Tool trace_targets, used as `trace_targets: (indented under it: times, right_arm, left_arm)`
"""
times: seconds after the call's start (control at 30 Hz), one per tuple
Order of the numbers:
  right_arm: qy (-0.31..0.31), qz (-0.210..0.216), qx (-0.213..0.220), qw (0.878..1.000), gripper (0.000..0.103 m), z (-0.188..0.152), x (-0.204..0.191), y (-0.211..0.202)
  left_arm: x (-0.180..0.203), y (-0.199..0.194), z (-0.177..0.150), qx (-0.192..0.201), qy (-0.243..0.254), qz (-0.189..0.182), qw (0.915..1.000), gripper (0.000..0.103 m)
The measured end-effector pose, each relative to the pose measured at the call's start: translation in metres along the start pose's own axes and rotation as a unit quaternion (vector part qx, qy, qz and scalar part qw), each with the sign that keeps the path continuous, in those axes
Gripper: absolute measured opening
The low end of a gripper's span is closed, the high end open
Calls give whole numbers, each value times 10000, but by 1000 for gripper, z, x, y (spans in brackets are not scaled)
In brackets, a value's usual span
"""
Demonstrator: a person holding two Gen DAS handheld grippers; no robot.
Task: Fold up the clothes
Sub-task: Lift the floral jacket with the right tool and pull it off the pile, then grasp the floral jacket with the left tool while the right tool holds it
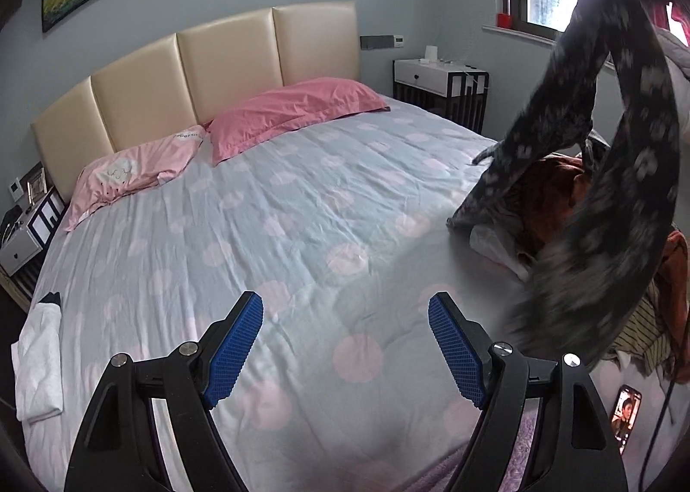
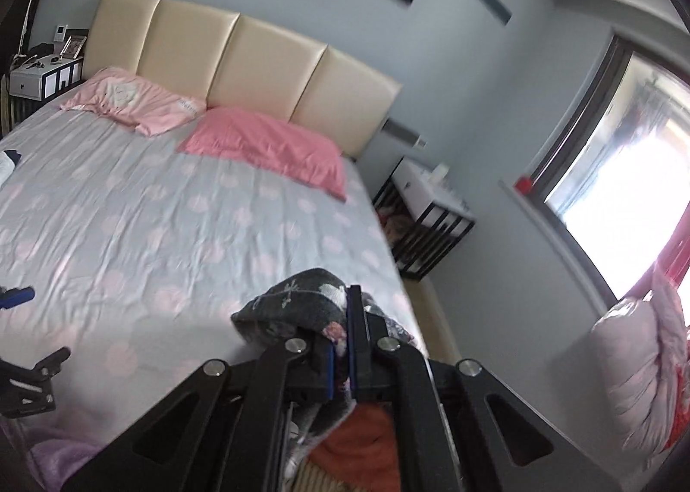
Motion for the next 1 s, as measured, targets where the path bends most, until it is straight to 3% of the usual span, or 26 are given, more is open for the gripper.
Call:
trace_targets:
  times: [0.17, 0.33, 0.4, 0.43, 0.57, 0.67, 0.8, 1.0]
  right_arm:
    - [43, 413, -800, 9959, 5, -60, -13, 27]
    - [148, 896, -1669, 9818, 8, -125, -14, 45]
    - [128, 1009, -1911, 9763, 13, -142, -11, 44]
    - [116, 1108, -2045, 9725, 22, -153, -9, 43]
    - [218, 1258, -2116, 9690, 38, -169, 11, 24]
    - [363, 1310, -2051, 9692, 45, -176, 32, 6]
    - [686, 997, -1980, 9727, 45, -183, 81, -6]
    - [1046, 103, -2020, 9737, 45, -211, 155, 19]
  left_arm:
    - [9, -4, -2, 10, 90, -95, 9999, 81]
    - [18, -7, -3, 14, 181, -169, 9997, 81]
    - [21, -7, -3, 6, 205, -164, 9997, 81]
    - [22, -6, -3, -5, 213, -169, 9996, 81]
    - [31, -3, -3, -56, 257, -189, 9995, 81]
    - [42, 1, -1, -91, 331, -249, 9991, 81]
    - [57, 6, 1, -139, 466, -302, 9984, 81]
    - [81, 19, 5, -243, 671, -384, 9967, 81]
Point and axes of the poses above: each gripper's, at about its wrist camera, not at the fingertips, and y roughly the way its jaws point, x to its right, z to its top, the point moved 3 cm from there along y, roughly the way its jaws point, and after that the axes turned 5 degrees about -z, right-handed, at the moved point
